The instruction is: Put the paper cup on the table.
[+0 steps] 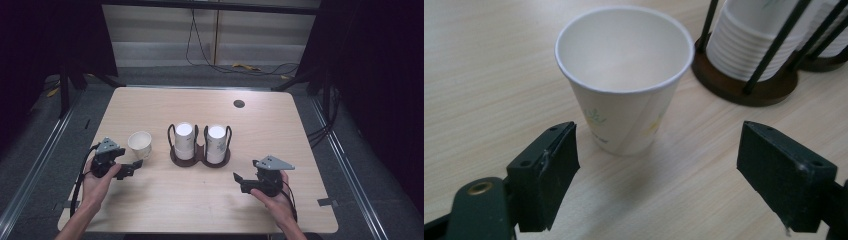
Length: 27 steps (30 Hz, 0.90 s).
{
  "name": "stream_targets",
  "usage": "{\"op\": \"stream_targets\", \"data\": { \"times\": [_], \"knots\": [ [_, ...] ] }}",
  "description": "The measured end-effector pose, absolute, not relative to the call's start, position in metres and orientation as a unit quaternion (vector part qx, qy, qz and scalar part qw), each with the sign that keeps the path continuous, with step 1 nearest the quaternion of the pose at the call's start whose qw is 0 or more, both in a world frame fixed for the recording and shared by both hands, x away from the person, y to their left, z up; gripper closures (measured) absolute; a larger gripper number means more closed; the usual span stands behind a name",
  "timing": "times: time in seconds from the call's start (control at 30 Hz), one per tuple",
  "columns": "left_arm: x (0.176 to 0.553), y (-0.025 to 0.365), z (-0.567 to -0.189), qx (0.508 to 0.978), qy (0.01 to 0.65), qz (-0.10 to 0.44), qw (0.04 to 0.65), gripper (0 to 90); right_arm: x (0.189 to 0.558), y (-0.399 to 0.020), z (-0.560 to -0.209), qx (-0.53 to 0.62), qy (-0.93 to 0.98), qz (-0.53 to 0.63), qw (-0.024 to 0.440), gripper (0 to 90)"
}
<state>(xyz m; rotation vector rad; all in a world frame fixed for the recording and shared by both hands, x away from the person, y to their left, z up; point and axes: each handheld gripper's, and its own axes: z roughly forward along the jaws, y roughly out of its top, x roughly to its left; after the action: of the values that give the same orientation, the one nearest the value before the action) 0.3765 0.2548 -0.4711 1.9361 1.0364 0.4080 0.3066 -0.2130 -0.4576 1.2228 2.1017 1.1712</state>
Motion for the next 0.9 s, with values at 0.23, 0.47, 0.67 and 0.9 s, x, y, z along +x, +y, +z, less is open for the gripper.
{"op": "stream_targets", "data": {
  "times": [0.23,0.47,0.67,0.9],
  "knots": [
    [0.349,0.245,-0.462,0.778,0.397,0.153,0.462,17.3,0.306,-0.215,-0.457,0.442,0.757,0.427,0.221,15.7],
    [0.327,0.23,-0.458,0.781,0.381,0.148,0.472,18.5,0.305,-0.215,-0.457,0.444,0.757,0.427,0.219,15.7],
    [0.311,0.22,-0.469,0.784,0.369,0.155,0.474,16.6,0.302,-0.216,-0.457,0.444,0.754,0.429,0.225,16.2],
    [0.308,0.212,-0.486,0.785,0.374,0.137,0.474,16.6,0.302,-0.215,-0.459,0.445,0.753,0.431,0.222,15.7]
  ]
}}
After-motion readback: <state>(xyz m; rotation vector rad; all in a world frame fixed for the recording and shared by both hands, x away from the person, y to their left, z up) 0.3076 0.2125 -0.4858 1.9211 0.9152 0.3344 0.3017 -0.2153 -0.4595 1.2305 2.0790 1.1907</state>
